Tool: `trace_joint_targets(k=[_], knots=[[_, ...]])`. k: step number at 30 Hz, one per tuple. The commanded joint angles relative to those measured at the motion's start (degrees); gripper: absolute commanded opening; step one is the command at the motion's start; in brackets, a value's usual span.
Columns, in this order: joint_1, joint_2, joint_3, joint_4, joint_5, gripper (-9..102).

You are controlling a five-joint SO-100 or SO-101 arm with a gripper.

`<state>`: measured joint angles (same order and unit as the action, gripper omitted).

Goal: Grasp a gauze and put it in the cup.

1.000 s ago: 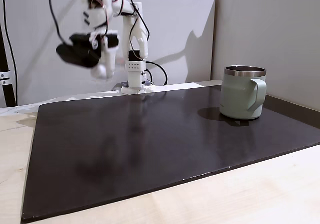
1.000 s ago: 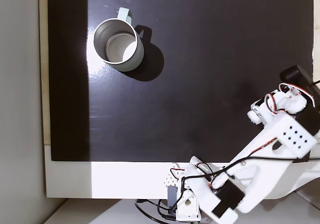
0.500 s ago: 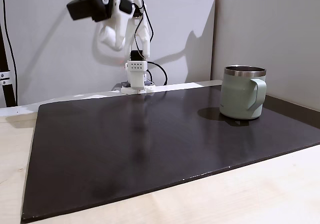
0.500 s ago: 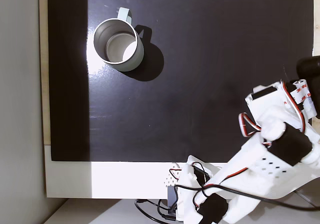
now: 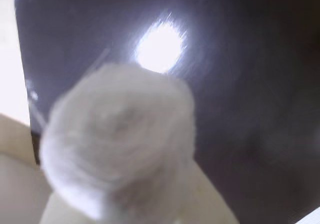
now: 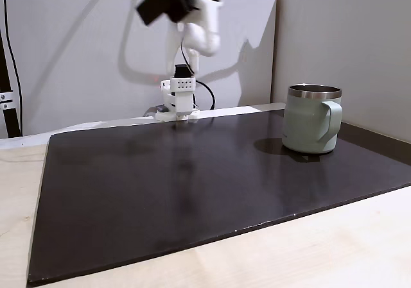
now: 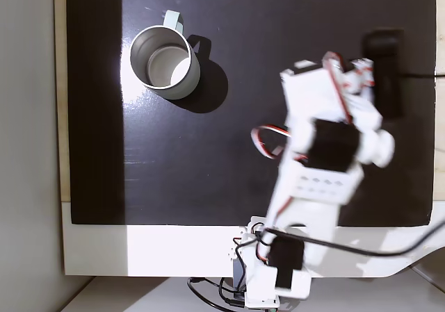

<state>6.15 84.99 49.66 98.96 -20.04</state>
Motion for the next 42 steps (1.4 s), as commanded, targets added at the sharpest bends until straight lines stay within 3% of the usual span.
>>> trace_joint_targets(k=[1, 13, 21, 42], knots=[[-5.27, -2.02, -5.19, -0.09, 5.54, 0], [-22.94, -15.91, -22.94, 0.00, 17.84, 0], [-29.79, -27.07, -35.16, -0.26, 21.18, 0], [-32.78, -37.27, -44.65, -1.05, 20.74, 1]])
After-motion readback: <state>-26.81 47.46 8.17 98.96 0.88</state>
